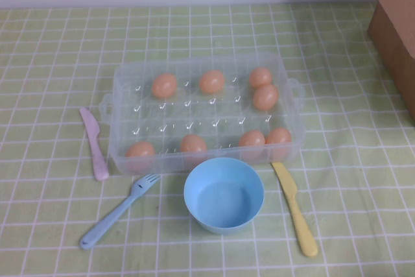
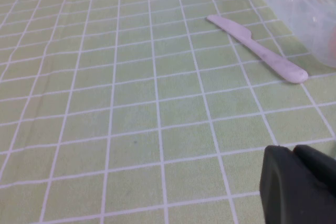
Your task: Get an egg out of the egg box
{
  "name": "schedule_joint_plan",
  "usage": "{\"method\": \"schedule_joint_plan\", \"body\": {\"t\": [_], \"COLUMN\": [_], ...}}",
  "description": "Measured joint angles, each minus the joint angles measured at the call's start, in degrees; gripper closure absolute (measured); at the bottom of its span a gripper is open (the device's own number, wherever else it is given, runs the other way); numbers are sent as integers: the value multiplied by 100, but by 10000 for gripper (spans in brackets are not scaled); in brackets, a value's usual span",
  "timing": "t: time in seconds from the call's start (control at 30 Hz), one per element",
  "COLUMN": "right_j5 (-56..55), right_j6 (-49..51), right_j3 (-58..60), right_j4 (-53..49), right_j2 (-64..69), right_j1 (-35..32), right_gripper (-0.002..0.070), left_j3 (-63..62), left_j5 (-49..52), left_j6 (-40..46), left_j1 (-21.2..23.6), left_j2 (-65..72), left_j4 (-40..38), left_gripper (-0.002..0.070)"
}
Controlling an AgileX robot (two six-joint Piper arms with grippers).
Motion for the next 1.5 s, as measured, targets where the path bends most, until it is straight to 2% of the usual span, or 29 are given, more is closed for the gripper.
{"method": "schedule_joint_plan", "body": {"t": [1.37, 1.5], "right_j5": [0, 0], "right_j6": [0, 70], "right_j3": [0, 0], "right_j4": [0, 538], "right_j2": [0, 0], "right_j1": [0, 0], "right_gripper": [694, 694], "left_j3": [0, 0], "left_j5": [0, 0], "left_j6": [0, 0], "left_j1": [0, 0], "left_j2": [0, 0], "left_j4": [0, 0], "left_gripper": [678, 679]}}
